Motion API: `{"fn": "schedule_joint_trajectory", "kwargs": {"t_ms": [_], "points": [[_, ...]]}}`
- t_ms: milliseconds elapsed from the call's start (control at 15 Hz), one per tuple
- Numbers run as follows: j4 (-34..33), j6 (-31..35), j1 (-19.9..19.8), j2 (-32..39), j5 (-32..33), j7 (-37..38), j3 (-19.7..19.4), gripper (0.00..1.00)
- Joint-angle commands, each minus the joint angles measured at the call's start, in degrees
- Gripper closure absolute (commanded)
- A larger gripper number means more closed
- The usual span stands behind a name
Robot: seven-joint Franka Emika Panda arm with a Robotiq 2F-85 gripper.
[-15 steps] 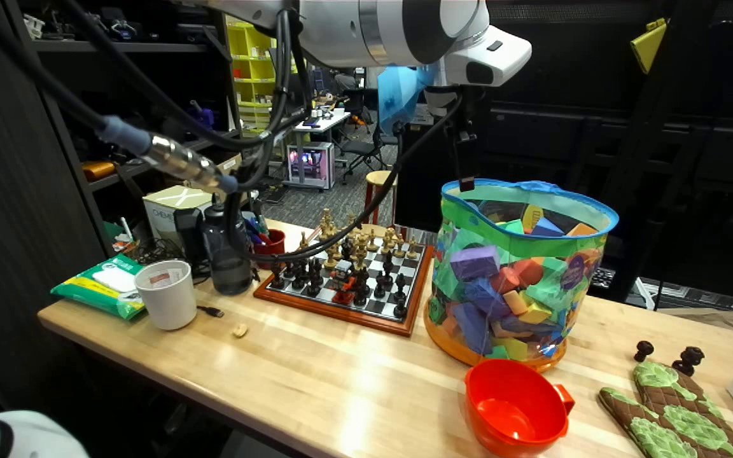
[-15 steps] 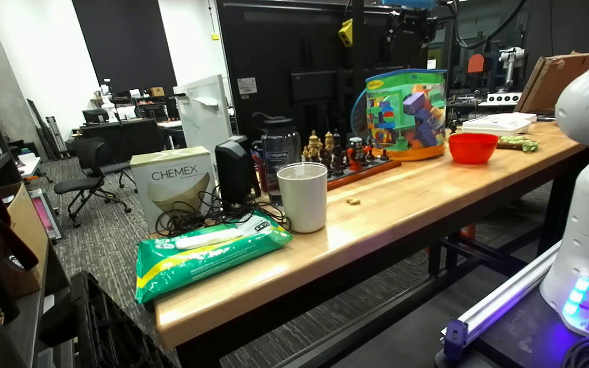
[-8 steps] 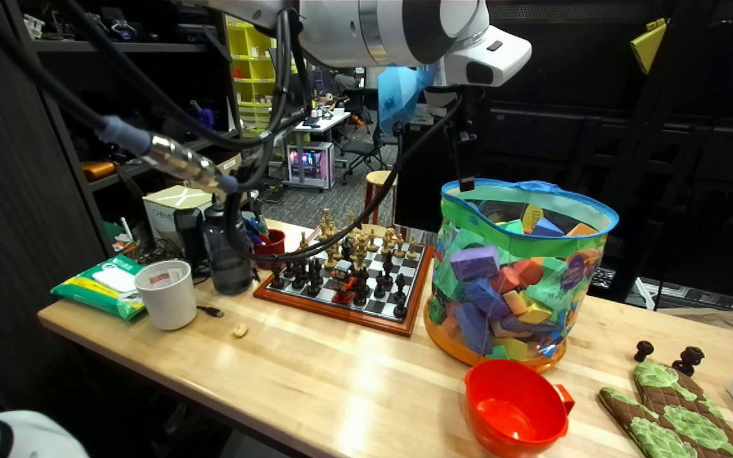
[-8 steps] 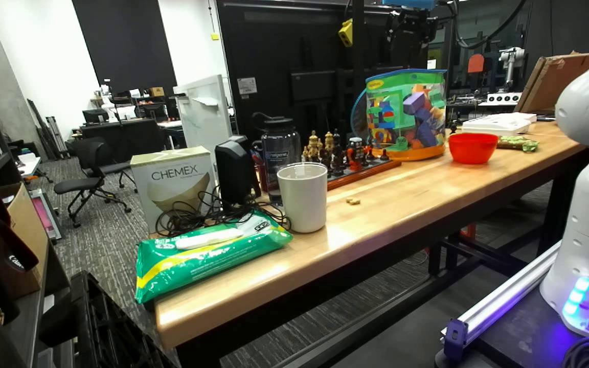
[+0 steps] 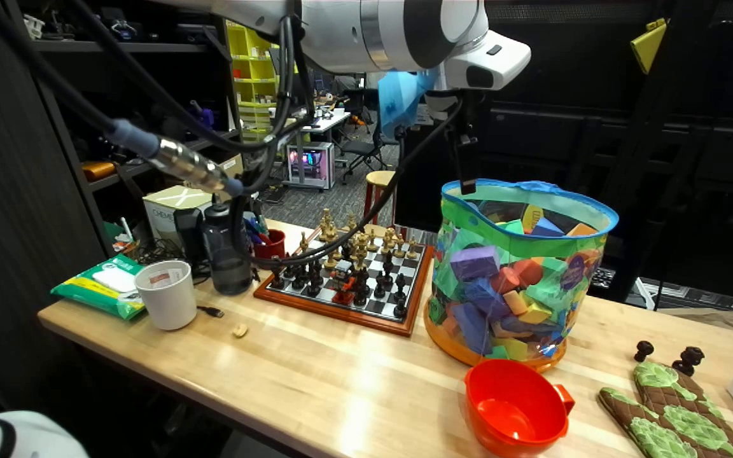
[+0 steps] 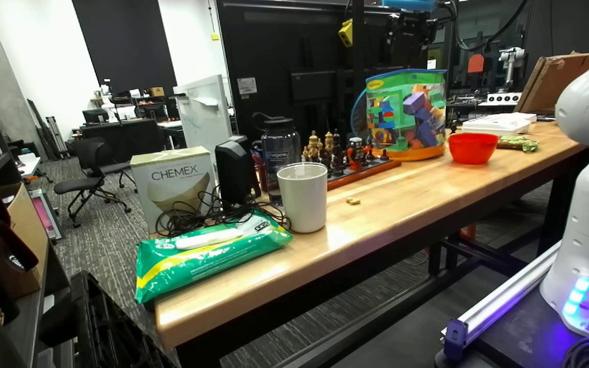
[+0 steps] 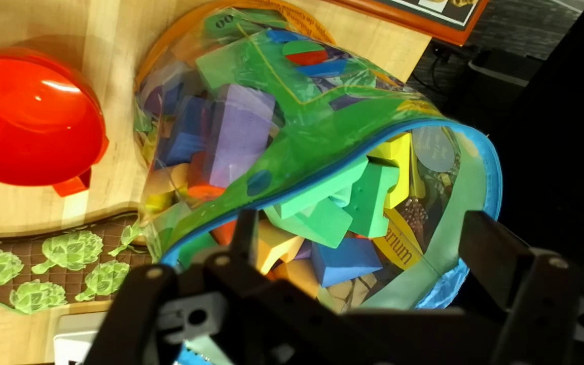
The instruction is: Remove the green block from the bag.
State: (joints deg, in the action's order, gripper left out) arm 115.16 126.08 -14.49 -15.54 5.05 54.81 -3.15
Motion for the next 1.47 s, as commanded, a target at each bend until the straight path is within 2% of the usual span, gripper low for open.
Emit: {"fn": "schedule_joint_trajectory", "kwargs": {"t_ms": [0,400,867,1400], "points": [[-0.54,2.27,0.04,1.25,2.51,2.34,-0.02,0.00],[-5.46,2.95,-0.11,7.54,5.39,9.25,-0.82,0.00],[-13.11,4.40,0.77,14.92,7.02,15.02,-3.60,0.00],[-21.95,1.33,1.54,21.56,5.39,12.89,-6.80,0.00]]}}
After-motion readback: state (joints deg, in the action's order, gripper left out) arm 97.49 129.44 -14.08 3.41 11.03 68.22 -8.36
